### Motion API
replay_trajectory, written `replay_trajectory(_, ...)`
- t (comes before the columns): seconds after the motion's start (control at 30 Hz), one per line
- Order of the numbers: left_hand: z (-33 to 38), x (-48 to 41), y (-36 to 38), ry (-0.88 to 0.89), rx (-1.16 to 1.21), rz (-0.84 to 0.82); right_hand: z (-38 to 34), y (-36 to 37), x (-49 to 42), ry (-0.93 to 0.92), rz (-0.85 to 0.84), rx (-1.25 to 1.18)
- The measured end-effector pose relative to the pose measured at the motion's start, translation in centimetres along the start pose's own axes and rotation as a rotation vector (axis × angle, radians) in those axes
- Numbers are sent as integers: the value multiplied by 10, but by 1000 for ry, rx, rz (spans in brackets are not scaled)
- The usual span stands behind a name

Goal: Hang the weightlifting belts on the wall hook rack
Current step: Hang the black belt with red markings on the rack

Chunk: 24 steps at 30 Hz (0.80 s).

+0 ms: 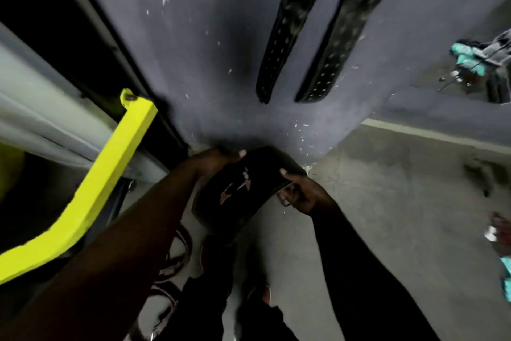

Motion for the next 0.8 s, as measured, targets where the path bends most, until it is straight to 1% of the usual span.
replay_trajectory(0.07,28,28,11,4,45,58,-14,13,40,-18,-138,63)
replay_trajectory(0.1,40,41,18,26,26,34,-20,13,63,-13,-207,98)
replay_trajectory(0.17,56,54,27,48,-7,52,-31,2,101,-9,-305,179)
replay_trajectory(0.23,71,75,34,69,28,39,-47,-17,134,-34,-375,248)
replay_trajectory(0.27,75,84,38,89,49,37,-59,-27,148,-47,-377,260)
replay_trajectory(0.3,81,95,42,109,64,16,-73,-37,157,-86,-339,234)
replay_trajectory(0.37,97,117,55,166,50,-23,-104,-51,175,-204,-231,65)
replay_trajectory(0.4,105,124,62,188,38,-58,-117,-54,186,-265,-205,-3)
replay_trajectory(0.47,133,144,75,217,-31,-113,-138,-55,211,-375,-190,16)
replay_trajectory(0.53,169,163,81,224,-75,-137,-148,-53,235,-458,-207,118)
replay_trajectory(0.6,211,176,84,244,-42,-117,-148,-50,254,-505,-210,240)
replay_trajectory(0.63,232,178,85,262,-39,-85,-146,-47,260,-506,-244,279)
replay_trajectory(0.7,263,180,85,310,-111,12,-141,-39,275,-504,-341,313)
replay_trajectory(0.77,277,185,84,312,-131,110,-137,-26,295,-505,-432,337)
replay_trajectory(0.8,281,190,86,324,-84,121,-137,-21,306,-510,-454,356)
Point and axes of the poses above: each hand's wrist, its own x-axis away from the middle knuckle, its own y-axis out of the palm, z = x × y, the point moved 3 cm from there along -x, towards the middle knuckle, and after that the axes turned 7 degrees about z, right-handed, at the moved point
